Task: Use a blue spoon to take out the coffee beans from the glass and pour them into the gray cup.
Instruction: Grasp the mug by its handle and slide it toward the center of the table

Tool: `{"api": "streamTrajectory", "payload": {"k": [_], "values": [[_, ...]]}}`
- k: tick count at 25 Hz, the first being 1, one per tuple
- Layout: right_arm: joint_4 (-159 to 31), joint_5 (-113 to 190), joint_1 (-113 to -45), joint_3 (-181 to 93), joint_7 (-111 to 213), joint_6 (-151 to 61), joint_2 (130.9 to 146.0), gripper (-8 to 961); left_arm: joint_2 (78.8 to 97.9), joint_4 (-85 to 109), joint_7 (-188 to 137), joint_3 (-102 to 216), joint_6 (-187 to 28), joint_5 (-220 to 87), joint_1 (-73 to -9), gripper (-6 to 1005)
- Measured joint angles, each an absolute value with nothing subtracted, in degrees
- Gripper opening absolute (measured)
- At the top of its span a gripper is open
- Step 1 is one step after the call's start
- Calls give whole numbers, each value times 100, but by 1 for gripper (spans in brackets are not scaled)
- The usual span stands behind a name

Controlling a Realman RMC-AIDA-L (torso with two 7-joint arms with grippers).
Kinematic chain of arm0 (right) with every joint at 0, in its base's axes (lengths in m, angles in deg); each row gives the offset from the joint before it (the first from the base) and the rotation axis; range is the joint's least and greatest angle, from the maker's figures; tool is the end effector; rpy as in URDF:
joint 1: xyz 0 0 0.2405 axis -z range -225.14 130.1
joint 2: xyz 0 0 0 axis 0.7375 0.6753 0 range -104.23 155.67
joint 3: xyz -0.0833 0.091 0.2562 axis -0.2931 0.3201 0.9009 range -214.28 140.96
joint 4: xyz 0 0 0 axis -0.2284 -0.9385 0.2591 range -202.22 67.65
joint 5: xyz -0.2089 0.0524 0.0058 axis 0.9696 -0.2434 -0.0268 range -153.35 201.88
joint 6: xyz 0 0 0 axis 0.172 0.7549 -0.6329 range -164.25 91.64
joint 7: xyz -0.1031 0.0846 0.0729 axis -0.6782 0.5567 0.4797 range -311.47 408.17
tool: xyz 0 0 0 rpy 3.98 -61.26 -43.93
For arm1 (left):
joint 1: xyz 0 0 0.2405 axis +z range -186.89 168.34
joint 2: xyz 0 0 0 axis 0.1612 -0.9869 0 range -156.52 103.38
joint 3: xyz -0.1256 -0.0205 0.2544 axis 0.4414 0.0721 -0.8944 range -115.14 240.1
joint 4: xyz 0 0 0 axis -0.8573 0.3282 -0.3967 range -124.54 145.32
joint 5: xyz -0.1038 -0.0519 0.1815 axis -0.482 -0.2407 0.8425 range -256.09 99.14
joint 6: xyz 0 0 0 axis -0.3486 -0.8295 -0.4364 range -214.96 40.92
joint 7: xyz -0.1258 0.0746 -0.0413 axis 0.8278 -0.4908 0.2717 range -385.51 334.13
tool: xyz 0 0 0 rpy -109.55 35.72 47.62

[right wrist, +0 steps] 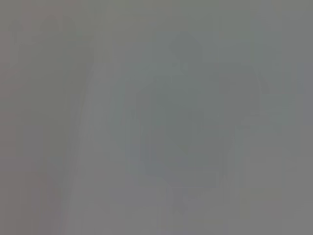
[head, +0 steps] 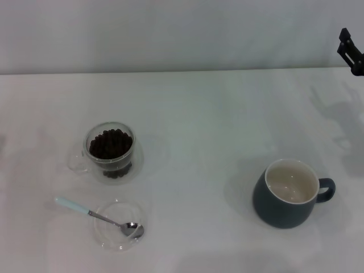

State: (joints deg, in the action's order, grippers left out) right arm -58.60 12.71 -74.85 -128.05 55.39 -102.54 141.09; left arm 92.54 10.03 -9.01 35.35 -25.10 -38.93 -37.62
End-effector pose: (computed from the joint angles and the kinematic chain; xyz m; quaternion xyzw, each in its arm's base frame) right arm 0.3589 0.3849 0.0316 -0.6775 0.1582 0.2764 0.6630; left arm -0.4038 0.3568 0.0072 -0.5876 -0.3446 -0.2852 0.6743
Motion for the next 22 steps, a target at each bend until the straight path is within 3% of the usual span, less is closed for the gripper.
{"api": "streamTrajectory", "payload": {"k": [6, 22], "values": [[-5863, 1276, -7365, -12842, 5538, -10440, 14112, 846, 9242, 1365, -307, 2539, -2491, -3770, -3637, 877], [-5865, 1315, -7227, -13049, 5563, -10545, 14118, 833, 9232, 1856, 1570, 1691, -1176, -3732, -2488, 876]]}}
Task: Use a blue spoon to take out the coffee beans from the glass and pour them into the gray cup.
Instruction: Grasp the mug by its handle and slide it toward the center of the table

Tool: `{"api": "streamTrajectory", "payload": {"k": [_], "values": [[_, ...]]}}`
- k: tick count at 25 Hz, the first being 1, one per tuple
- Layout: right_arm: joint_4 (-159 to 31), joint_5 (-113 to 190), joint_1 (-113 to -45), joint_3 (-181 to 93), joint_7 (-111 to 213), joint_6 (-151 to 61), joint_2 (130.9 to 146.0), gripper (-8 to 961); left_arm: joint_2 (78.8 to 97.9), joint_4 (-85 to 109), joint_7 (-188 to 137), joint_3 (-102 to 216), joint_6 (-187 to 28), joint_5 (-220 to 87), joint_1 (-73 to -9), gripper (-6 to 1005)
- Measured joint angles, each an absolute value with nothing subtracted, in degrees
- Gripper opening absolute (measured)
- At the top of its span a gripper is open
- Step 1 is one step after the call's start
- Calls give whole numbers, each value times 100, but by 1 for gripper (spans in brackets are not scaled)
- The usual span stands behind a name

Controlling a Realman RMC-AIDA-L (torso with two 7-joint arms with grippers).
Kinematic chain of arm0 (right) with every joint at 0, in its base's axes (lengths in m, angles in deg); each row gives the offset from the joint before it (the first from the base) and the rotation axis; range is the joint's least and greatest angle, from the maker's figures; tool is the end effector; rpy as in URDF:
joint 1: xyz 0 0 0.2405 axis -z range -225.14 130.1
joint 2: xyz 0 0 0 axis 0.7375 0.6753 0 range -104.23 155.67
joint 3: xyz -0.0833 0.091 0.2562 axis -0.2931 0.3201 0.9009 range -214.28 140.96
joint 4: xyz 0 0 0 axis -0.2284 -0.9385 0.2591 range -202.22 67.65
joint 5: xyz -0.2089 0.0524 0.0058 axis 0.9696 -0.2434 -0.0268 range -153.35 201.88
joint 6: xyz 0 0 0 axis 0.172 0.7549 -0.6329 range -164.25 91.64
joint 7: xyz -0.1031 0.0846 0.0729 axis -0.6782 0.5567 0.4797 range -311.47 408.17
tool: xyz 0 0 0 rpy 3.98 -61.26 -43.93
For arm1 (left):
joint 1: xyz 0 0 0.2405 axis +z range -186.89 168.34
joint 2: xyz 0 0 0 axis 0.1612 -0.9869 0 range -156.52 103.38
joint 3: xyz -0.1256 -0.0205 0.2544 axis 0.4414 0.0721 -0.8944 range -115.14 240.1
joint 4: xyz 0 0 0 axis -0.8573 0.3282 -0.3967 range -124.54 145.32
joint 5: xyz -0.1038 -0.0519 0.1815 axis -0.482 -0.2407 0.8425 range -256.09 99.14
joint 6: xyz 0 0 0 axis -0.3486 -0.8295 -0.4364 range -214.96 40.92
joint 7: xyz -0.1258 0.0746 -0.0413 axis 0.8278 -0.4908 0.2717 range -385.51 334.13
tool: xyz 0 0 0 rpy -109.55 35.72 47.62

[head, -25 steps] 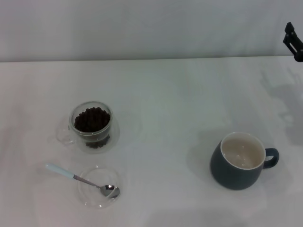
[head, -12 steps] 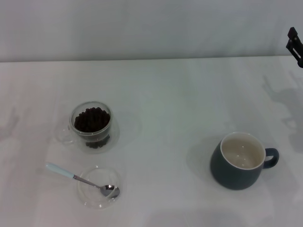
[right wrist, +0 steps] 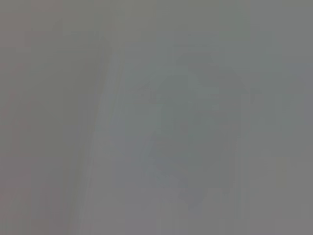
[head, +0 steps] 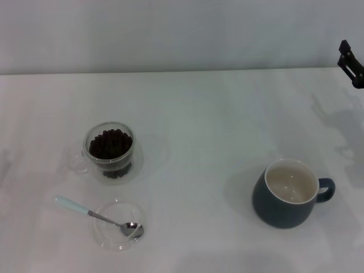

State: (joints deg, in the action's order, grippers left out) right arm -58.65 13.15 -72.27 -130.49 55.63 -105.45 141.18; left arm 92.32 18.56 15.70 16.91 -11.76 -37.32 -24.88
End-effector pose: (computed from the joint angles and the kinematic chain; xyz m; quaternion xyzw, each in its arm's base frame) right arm 0.3653 0.3663 0.0266 -0.6867 0.1496 0.2776 0.6549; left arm -0.4078 0.2922 0.0180 -0.6168 -0.3498 -0.4104 0.5734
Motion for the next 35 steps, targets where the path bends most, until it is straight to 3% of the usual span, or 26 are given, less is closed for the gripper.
{"api": "streamTrajectory", "payload": {"k": [8, 18, 35], "values": [[-5850, 1320, -7063, -13272, 6038, -11084, 14135, 827, 9195, 2357, 2784, 1660, -912, -3630, -1954, 876], [-5809, 1288, -6918, -14940, 6290, -11390, 14150, 819, 9058, 2425, 2703, 1651, -915, -2641, -1785, 876], [-5640, 1277, -6592, -15206, 7130, -11535, 14095, 805, 9077, 2793, 2012, 1716, -1100, -2472, -1605, 876]]}}
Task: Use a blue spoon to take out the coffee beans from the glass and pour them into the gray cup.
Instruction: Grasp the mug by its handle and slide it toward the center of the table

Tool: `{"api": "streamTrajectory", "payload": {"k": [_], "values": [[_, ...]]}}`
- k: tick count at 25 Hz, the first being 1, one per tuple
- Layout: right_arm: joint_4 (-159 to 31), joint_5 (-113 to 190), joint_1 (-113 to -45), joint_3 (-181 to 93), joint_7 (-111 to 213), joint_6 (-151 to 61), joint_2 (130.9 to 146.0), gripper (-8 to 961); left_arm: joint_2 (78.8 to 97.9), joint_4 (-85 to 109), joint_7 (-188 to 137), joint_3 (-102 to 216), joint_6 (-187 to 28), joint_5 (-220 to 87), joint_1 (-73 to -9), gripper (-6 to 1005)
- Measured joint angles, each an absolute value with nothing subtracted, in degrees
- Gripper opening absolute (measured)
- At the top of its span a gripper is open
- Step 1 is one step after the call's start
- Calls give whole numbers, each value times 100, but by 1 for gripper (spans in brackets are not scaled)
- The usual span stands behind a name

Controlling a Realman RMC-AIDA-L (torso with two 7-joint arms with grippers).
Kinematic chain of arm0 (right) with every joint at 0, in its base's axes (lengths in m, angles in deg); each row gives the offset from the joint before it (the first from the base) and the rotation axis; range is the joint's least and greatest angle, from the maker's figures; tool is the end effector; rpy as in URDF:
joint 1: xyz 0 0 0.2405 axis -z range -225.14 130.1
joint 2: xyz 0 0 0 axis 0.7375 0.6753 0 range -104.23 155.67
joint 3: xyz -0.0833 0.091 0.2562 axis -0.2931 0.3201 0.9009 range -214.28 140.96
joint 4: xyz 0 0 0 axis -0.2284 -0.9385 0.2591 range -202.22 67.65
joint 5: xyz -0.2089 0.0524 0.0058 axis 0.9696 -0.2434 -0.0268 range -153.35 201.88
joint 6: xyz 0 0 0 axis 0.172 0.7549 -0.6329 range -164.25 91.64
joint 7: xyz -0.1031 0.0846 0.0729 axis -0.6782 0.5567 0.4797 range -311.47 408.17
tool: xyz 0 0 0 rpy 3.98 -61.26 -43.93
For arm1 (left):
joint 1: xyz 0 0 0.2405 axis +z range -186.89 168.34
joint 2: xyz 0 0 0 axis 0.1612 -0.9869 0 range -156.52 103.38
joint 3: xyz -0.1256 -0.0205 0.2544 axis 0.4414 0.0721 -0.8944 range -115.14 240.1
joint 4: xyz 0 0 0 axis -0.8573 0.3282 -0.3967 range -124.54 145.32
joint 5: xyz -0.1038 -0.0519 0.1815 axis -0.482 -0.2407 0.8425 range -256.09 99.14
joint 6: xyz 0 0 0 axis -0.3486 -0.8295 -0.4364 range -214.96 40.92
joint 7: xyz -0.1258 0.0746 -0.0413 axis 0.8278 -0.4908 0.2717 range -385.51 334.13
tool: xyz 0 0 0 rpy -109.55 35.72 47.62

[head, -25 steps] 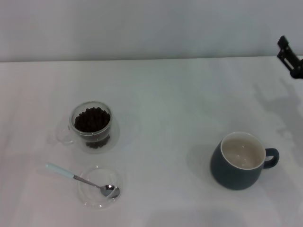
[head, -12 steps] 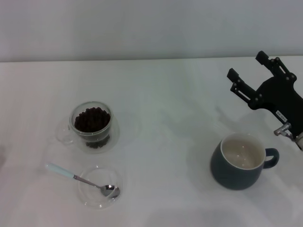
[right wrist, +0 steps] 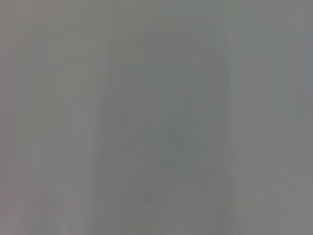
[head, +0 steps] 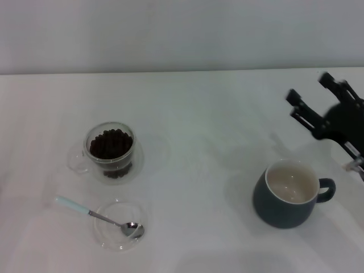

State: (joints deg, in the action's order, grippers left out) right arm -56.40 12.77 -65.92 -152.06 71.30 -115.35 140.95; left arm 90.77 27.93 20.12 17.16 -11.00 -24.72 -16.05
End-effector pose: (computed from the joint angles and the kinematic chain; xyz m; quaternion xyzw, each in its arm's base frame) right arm 0.3462 0.3092 -0.0205 -0.7608 0.1805 0.3804 0.4938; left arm -0.4290 0.2491 0.0358 -0.6771 -0.3291 -0.3580 0.5524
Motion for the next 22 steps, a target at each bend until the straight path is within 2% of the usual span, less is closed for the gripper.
{"api": "streamTrajectory", "payload": {"k": [12, 17, 22], "values": [[-6966, 1296, -5531, -15134, 7732, -13375, 13923, 795, 8943, 3110, 2011, 1723, -1296, -2532, -1673, 877], [-7432, 1350, -5334, -15303, 7613, -13729, 14027, 791, 8938, 3153, 1976, 1722, -1405, -2535, -1691, 877], [-7486, 1627, -5303, -15493, 7548, -13515, 14043, 787, 8974, 3186, 2028, 1722, -1346, -2535, -1706, 876]]}}
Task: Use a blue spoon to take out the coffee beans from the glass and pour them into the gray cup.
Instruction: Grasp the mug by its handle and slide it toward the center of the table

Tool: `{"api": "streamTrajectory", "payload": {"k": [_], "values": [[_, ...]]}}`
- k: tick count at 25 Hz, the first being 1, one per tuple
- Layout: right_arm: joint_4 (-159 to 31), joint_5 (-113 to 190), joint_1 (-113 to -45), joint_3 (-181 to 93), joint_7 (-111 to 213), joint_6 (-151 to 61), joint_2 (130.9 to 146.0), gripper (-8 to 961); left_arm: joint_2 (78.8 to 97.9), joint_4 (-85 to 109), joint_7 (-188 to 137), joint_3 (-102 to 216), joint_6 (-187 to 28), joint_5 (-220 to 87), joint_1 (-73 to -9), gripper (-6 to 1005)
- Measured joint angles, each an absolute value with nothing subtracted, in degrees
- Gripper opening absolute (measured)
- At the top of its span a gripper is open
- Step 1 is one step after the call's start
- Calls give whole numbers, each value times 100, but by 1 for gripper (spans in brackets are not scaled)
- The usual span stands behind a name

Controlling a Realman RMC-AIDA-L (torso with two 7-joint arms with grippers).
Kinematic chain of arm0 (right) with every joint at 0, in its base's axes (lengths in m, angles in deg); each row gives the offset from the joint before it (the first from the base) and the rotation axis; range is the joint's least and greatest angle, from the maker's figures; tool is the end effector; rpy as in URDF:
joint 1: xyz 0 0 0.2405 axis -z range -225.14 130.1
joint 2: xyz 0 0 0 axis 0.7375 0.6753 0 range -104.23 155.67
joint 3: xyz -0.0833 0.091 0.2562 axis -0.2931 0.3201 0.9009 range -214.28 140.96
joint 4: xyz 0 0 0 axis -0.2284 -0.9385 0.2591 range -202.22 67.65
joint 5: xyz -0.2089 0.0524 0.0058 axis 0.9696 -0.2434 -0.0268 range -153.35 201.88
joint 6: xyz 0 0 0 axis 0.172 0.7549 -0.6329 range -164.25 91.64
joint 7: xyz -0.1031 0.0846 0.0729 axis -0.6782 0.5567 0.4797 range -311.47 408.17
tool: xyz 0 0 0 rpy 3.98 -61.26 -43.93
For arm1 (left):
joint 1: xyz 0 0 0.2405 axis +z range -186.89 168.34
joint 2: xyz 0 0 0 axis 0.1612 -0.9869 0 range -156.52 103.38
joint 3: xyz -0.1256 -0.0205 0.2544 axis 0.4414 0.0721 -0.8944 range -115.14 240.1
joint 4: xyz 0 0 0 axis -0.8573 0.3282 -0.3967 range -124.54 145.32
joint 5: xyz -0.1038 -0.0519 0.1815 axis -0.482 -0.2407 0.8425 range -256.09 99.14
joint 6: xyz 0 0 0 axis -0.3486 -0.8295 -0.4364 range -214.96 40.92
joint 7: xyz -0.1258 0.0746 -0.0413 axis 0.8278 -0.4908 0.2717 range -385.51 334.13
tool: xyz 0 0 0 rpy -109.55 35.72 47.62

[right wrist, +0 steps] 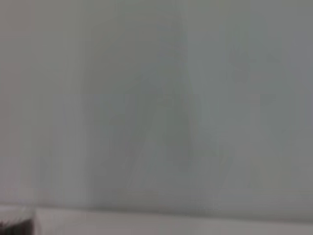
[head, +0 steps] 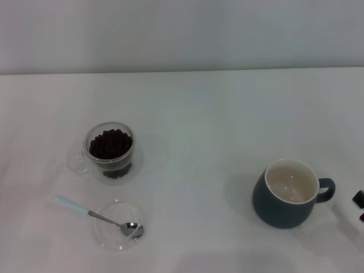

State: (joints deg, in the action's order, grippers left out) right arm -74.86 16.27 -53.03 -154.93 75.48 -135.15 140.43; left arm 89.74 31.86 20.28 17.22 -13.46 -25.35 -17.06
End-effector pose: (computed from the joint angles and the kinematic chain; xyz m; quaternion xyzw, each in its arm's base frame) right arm 0.4193 0.1584 -0.0020 -0.7665 0.2565 0.3302 0.4875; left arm -0.4278 0.2675 0.0588 -0.6813 -0.3003 -0.3466 0.5706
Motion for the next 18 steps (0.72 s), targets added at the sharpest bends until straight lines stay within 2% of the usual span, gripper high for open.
{"api": "streamTrajectory", "payload": {"k": [18], "values": [[-6580, 1894, -5441, -15493, 7442, -11580, 14085, 772, 8993, 3210, 2016, 1722, -1368, -2510, -1537, 877]]}}
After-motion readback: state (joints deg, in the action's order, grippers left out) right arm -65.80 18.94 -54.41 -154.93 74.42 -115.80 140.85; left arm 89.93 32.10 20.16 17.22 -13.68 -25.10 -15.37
